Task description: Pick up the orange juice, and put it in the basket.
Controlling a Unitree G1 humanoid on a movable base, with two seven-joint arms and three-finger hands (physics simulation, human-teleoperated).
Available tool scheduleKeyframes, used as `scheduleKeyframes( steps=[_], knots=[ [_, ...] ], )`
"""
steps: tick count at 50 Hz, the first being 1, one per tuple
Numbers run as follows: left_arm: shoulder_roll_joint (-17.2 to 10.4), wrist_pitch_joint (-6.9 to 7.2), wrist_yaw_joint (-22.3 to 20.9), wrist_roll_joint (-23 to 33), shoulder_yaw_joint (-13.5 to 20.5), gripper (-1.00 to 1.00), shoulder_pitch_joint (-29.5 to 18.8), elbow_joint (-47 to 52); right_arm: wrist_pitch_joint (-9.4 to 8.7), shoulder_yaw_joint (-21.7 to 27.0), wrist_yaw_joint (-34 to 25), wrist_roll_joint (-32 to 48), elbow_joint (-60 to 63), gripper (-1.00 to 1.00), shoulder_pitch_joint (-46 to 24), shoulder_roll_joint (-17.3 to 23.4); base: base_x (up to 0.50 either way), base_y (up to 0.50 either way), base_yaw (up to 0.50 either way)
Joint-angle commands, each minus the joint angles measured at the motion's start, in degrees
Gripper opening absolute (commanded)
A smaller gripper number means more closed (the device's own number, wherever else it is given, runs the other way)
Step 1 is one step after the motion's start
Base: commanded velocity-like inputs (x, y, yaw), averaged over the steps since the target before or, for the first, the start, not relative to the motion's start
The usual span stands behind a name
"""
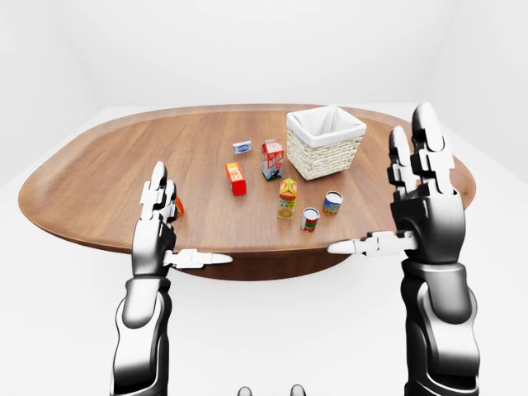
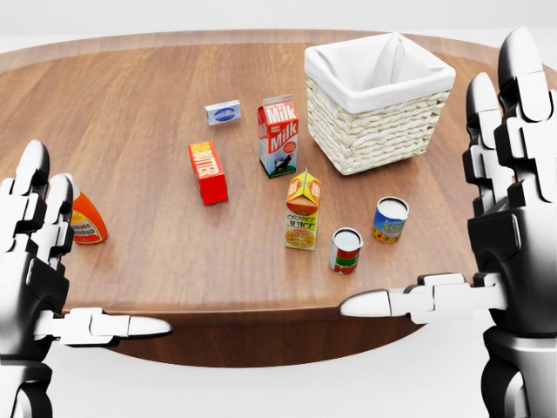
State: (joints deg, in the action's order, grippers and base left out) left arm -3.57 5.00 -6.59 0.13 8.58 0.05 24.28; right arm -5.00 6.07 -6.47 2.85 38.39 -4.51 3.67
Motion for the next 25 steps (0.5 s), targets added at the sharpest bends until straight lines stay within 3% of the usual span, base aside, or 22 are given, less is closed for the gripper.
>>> scheduleKeyframes(
  steps=[1,7,25],
  knots=[
    [-0.1,0.0,-0.2,-0.1,0.2,1.0,-0.2,-0.7,0.0,-0.1,0.0,1.3,1.1,1.0,-0.6,0.1,0.0,0.0,0.0],
    [-0.2,0.0,-0.2,0.0,0.2,1.0,-0.4,-1.6,0.0,-0.2,-0.1,1.6,1.5,1.0,-0.6,0.1,0.11,0.0,0.0],
    [-0.1,0.0,-0.3,0.0,0.0,1.0,0.1,-0.8,0.0,-0.5,-0.5,2.5,1.3,1.0,-0.3,0.0,0.5,-0.03,0.0]
  ],
)
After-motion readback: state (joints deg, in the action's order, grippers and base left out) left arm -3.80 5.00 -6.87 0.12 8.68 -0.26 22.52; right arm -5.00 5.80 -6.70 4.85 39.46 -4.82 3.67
